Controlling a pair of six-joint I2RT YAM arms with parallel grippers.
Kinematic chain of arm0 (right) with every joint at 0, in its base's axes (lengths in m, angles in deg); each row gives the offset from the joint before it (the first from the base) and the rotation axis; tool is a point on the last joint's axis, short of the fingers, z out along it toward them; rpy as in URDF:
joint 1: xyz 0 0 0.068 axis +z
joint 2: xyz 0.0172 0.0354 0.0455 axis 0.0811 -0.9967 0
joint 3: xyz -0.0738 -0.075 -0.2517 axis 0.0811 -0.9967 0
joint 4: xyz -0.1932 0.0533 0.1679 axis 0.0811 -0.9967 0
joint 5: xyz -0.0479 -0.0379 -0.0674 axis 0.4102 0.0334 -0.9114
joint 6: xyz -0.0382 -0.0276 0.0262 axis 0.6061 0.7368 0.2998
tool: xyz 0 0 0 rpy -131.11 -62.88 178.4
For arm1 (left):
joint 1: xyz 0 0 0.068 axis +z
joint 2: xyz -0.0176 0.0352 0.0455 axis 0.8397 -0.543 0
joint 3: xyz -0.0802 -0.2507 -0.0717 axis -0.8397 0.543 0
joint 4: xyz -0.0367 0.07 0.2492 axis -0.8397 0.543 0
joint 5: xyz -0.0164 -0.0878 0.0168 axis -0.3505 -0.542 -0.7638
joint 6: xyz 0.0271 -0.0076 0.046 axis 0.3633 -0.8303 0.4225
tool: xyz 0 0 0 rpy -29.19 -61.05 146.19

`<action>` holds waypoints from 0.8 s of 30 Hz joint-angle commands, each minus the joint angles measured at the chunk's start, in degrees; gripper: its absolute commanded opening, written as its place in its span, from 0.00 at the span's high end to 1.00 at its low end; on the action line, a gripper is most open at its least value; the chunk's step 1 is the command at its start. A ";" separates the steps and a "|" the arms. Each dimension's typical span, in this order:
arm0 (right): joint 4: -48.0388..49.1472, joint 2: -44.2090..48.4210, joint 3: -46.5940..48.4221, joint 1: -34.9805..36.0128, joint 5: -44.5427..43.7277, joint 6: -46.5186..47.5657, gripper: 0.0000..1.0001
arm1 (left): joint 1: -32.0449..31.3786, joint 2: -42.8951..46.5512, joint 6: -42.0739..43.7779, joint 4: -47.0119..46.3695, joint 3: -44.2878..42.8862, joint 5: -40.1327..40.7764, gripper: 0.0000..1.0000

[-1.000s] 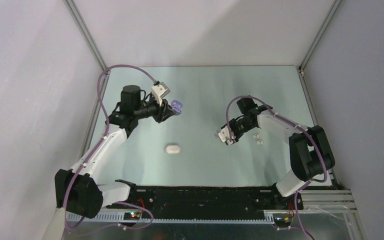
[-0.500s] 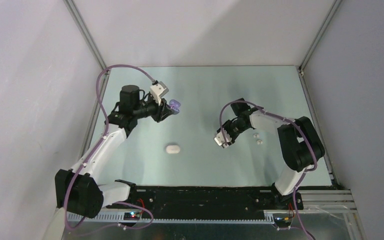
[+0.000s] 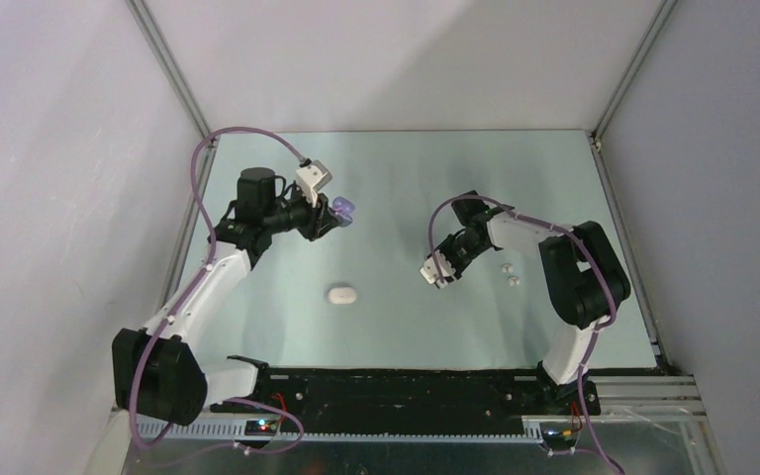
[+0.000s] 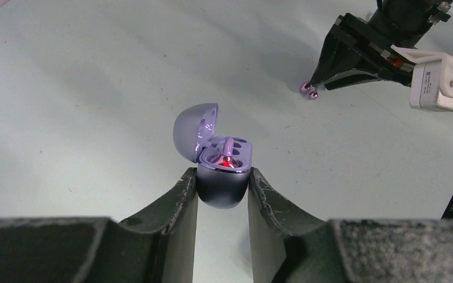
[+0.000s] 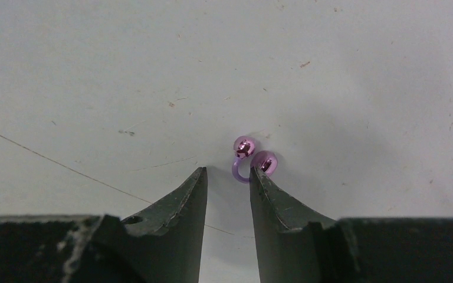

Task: Insert the wireless bluetooth earbuds into the charging case
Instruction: Adjust the earbud at the center of the board.

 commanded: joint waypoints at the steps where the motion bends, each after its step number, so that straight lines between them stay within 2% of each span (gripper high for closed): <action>1: -1.34 -1.78 2.49 -0.26 -0.81 0.57 0.62 | 0.54 -0.20 0.17 -2.37 -1.29 -0.55 1.00; 16: -6.39 -5.28 8.67 -0.04 0.69 6.80 0.64 | 1.49 0.13 0.05 -2.95 -0.26 0.24 1.00; 24: -8.25 -5.41 9.84 1.03 2.30 6.51 0.68 | 1.82 0.49 -0.34 -3.64 0.46 0.37 1.00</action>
